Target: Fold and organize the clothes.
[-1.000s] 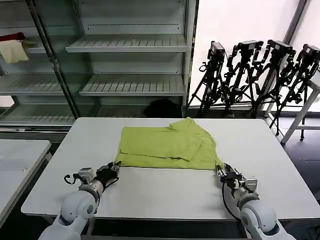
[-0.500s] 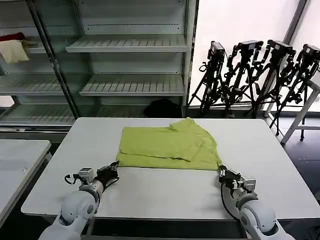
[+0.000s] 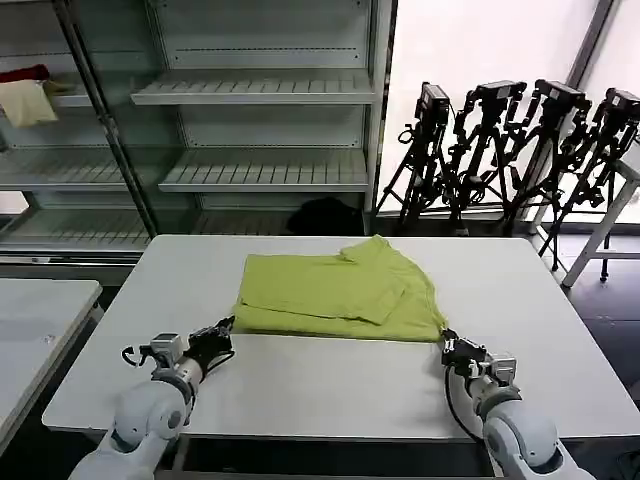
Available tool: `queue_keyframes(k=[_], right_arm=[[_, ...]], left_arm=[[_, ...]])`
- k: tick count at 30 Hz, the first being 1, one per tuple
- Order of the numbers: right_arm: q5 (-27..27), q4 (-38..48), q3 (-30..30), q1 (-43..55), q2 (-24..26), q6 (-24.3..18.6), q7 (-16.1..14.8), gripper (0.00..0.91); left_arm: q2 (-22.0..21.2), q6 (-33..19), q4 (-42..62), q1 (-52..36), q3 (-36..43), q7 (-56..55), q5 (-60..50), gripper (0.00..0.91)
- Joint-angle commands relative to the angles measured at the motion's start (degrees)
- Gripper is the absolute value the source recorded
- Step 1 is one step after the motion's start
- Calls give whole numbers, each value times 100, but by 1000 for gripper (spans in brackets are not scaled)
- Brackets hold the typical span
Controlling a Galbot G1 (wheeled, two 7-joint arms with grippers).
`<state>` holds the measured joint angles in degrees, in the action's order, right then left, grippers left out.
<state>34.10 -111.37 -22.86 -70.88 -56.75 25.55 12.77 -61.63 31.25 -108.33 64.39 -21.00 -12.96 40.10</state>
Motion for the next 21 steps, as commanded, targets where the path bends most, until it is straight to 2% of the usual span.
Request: queue_keyframes(k=[1, 6, 13, 21], right_arm=[[118, -690, -132, -389, 258, 121, 71, 0], [88, -1009, -132, -854, 281, 188, 135, 0], [-66, -1592, -173, -1706, 312, 166, 213, 0], [-73, -1800, -429, -2358, 470, 27, 251, 0]], left_arm=[[111, 177, -667, 290, -73, -327, -3, 10], [178, 182, -1093, 828, -85, -567, -107, 10], [116, 178, -1956, 2085, -325, -1097, -447, 10], [98, 171, -2503, 2916, -714, -1459, -597, 0]])
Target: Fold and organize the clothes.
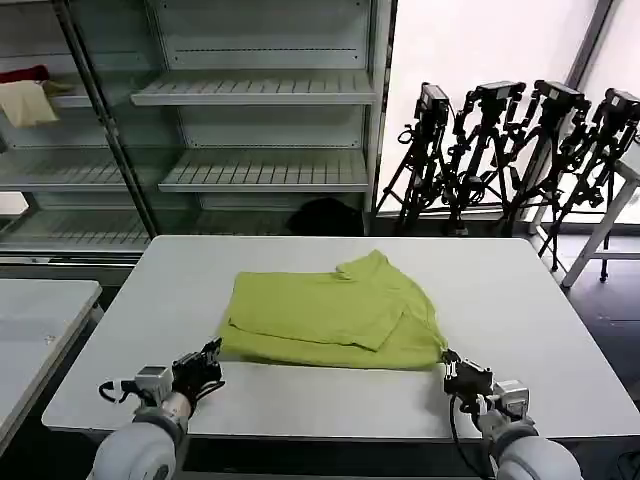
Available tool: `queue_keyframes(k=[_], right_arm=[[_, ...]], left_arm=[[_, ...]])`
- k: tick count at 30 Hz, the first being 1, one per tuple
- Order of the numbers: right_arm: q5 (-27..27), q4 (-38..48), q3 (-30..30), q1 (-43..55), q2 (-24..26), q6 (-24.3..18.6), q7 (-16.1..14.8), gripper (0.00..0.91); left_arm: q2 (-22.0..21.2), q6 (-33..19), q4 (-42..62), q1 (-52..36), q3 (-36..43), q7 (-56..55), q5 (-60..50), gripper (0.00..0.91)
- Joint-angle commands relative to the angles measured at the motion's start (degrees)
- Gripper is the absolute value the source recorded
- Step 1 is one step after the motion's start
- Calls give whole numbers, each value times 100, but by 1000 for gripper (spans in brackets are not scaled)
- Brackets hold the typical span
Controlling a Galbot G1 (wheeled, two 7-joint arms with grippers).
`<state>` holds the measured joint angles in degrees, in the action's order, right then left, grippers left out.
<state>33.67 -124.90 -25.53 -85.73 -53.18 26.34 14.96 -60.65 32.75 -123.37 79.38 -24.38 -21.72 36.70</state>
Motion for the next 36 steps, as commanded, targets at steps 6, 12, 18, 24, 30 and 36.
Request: queue_keyframes(k=[6, 12, 18, 24, 30, 36], right_arm=[[-234, -638, -546, -1598, 193, -108, 82, 0], [-308, -782, -579, -2063, 136, -164, 248, 0], [-347, -911, -494, -2248, 66, -162, 365, 0], [-347, -941, -470, -2292, 44, -161, 455, 222], [-366, -928, -466, -2215, 17, -156, 536, 907], [-342, -1033, -498, -2192, 26, -154, 586, 907]], left_arm=[[-13, -80, -1176, 1919, -466, -661, -331, 10], [-97, -192, -1220, 2269, -314, -881, -573, 10], [-124, -286, -1195, 2363, -160, -984, -710, 10], [-120, -280, -1189, 2353, -135, -984, -706, 191], [-191, -279, -1219, 2328, -52, -1065, -836, 907], [-203, -376, -1335, 2375, 2, -1061, -1051, 907]])
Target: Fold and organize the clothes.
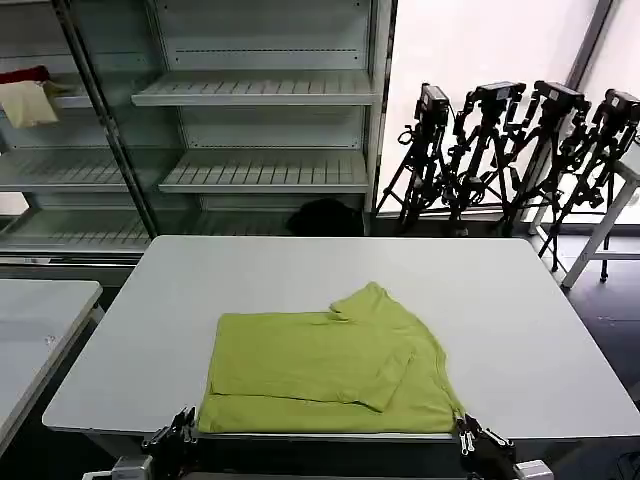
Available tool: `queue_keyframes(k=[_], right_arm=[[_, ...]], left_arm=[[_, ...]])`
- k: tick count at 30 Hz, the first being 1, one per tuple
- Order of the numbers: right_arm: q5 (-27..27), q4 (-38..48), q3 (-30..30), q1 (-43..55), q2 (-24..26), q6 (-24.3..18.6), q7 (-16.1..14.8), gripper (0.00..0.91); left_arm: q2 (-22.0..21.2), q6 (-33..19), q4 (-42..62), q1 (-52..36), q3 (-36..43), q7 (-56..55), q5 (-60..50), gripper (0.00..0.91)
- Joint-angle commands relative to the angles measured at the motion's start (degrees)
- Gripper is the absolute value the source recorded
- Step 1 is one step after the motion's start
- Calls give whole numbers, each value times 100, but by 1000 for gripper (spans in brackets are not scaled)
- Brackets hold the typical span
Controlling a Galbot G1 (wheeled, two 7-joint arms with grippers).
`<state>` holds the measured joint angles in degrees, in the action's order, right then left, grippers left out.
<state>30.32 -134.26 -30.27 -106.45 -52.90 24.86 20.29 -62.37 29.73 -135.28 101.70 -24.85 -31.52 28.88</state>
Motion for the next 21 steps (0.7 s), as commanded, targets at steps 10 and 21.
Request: queue_keyframes(k=[10, 21], right_arm=[[196, -887, -456, -329, 4, 184, 334, 907], [502, -473, -376, 1850, 17, 594, -53, 907]], left_arm=[[122, 246, -921, -214, -89, -30, -232, 907], [566, 327, -614, -1488, -410, 798, 979, 907]])
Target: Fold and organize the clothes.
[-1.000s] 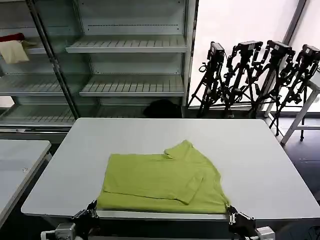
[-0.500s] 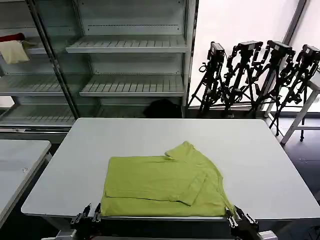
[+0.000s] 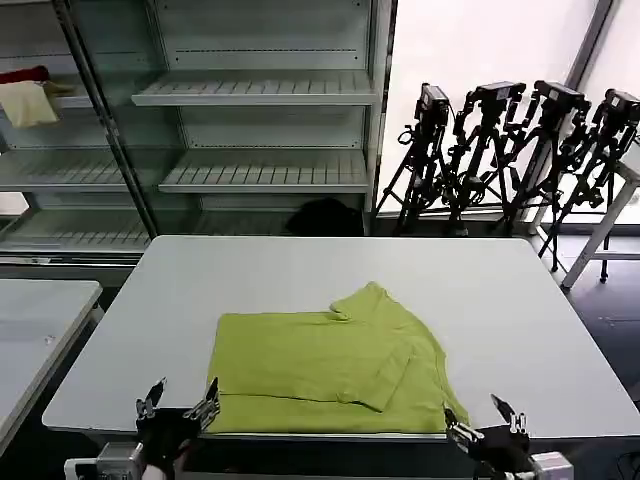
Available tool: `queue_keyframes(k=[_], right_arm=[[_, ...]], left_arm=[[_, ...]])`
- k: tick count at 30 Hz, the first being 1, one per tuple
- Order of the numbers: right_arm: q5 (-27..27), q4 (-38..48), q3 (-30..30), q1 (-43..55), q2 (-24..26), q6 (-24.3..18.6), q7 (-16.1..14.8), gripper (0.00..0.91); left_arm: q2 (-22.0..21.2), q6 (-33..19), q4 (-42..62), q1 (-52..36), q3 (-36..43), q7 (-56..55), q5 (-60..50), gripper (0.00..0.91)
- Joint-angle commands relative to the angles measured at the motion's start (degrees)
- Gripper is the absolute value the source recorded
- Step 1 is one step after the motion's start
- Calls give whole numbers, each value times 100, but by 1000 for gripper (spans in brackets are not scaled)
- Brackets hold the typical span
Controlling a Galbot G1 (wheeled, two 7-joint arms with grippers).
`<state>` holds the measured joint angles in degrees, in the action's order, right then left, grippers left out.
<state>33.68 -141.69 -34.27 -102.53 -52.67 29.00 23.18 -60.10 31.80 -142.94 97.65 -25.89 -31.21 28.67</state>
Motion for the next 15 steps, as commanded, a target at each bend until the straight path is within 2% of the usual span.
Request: queue_keyframes(k=[1, 4, 6, 7, 11, 15], right_arm=[[187, 649, 193, 2040, -37, 46, -606, 907], [288, 1282, 558, 2976, -103, -68, -892, 907], [352, 1535, 747, 3324, -138, -61, -960, 907], [460, 1955, 1055, 3812, -172, -50, -1045, 907], [418, 2824, 1930, 4968, -368, -22, -1093, 907], [415, 3622, 2449, 5762, -640, 61, -1213, 907]], left_arm=[[376, 100, 404, -1254, -319, 979, 1028, 907], [431, -45, 885, -1629, -265, 1423, 1030, 907], [441, -65, 1087, -1863, -224, 1603, 1037, 907], [444, -93, 1288, -2014, -173, 1798, 1050, 907], [400, -51, 1796, -2549, 78, 2018, 1067, 907], [352, 123, 2292, -3110, 327, 2089, 1118, 907]])
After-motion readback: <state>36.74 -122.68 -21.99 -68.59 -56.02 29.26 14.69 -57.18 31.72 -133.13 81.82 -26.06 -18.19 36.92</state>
